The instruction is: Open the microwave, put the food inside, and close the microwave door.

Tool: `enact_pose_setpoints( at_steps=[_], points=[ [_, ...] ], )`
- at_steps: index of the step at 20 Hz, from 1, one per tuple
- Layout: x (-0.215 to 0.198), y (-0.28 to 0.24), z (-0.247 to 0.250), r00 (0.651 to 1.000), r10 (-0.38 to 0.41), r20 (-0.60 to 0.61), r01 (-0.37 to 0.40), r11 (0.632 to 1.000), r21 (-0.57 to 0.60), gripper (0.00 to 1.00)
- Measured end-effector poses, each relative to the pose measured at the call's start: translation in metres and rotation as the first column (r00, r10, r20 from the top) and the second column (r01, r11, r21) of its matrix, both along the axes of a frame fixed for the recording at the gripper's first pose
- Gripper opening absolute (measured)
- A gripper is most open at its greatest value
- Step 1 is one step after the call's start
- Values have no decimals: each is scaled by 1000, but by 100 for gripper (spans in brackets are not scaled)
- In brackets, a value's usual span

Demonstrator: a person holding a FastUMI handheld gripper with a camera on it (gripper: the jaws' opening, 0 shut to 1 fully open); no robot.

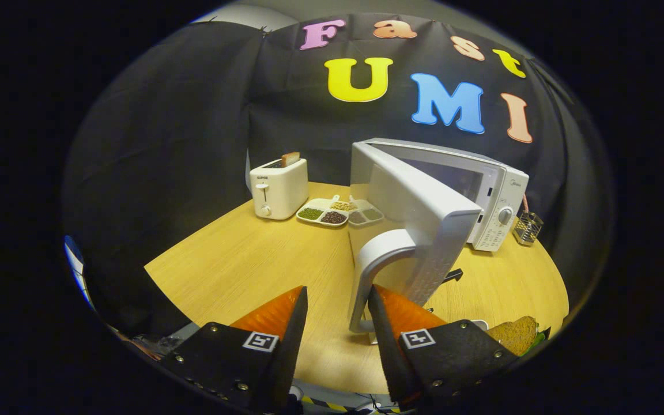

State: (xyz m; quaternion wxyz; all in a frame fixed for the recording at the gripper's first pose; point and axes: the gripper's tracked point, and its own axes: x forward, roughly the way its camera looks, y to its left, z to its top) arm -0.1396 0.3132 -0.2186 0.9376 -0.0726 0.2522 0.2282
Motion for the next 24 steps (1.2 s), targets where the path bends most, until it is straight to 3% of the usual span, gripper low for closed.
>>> enact_pose_setpoints(
  at_steps=[4, 8, 12, 14, 15, 24],
  points=[
    [-37, 38, 1, 986, 154, -64, -149, 985, 85, 65],
    [-67, 71, 33, 937, 349, -37, -334, 919, 212, 65],
    [-69, 65, 86, 900, 433, 39, -425, 858, 289, 74],
    [-64, 53, 114, 895, 438, 85, -441, 843, 308, 90],
    [-58, 43, 129, 894, 435, 107, -445, 838, 316, 91],
    [-11, -62, 191, 932, 321, 168, -361, 847, 389, 91]
  ],
)
